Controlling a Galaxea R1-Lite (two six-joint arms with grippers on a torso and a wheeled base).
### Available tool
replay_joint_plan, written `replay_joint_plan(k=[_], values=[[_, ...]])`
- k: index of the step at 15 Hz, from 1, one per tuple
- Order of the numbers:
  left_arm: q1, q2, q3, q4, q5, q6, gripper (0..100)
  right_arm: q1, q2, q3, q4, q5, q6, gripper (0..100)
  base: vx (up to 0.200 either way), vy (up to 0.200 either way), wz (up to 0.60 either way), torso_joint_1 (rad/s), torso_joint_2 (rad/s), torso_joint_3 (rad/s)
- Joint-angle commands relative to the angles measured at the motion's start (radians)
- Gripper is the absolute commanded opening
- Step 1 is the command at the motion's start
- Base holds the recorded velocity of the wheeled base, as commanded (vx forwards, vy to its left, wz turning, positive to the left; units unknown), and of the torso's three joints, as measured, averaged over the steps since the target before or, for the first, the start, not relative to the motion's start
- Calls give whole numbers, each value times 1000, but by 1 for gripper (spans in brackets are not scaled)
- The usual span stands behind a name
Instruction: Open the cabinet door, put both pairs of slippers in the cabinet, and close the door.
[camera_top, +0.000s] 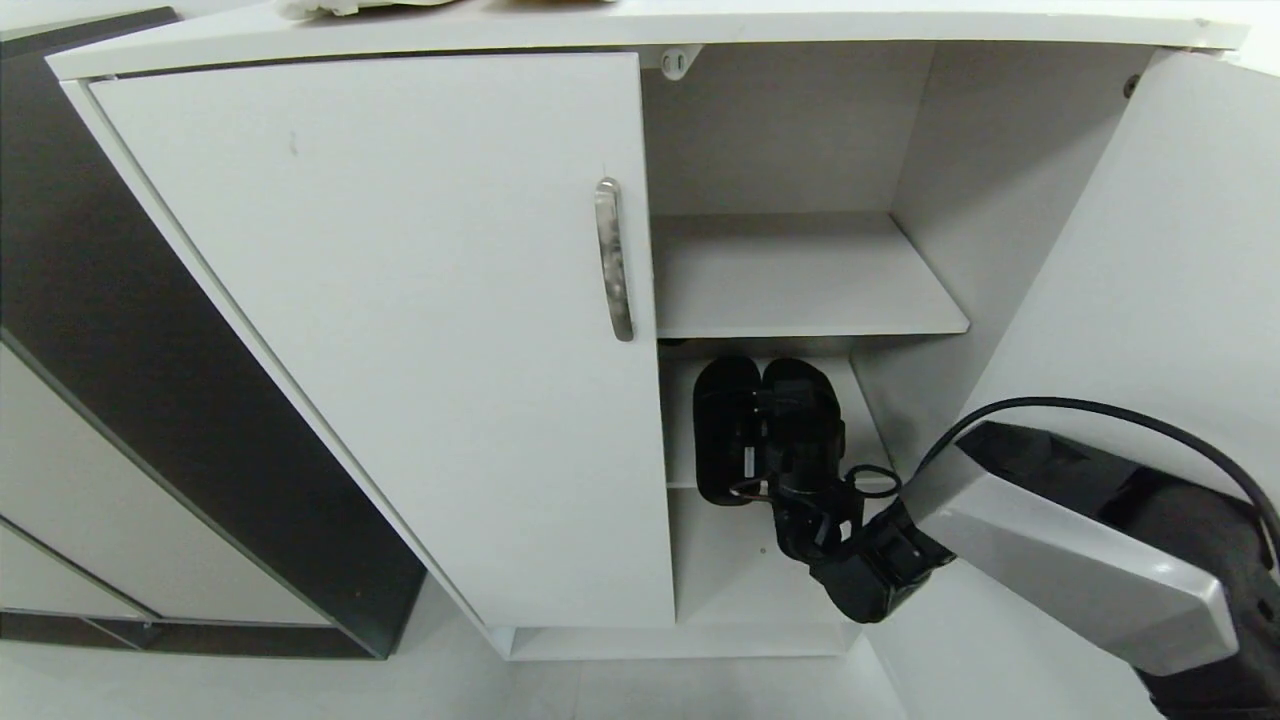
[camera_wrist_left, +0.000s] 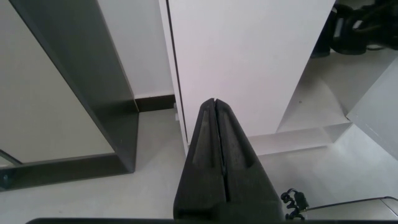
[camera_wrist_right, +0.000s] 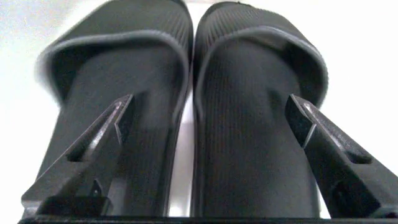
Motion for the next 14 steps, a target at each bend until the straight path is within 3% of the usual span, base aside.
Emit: replay_joint_plan(k=[1,4,11,14], values=[[0,1,0,0,0,0,0,82,-166,305,-153,-1,-3,100,0,0,0,0,0,0],[0,1,0,0,0,0,0,94,-193,364,-199,-1,-31,100,0,0,0,0,0,0],[0,1,0,0,0,-3,0,103,-196,392,-202,-2,-32,100,-200,0,0,-1,4,4],[0,1,0,0,11,-18,0,103,-196,394,-205,-2,-32,100,0,0,0,0,0,0]])
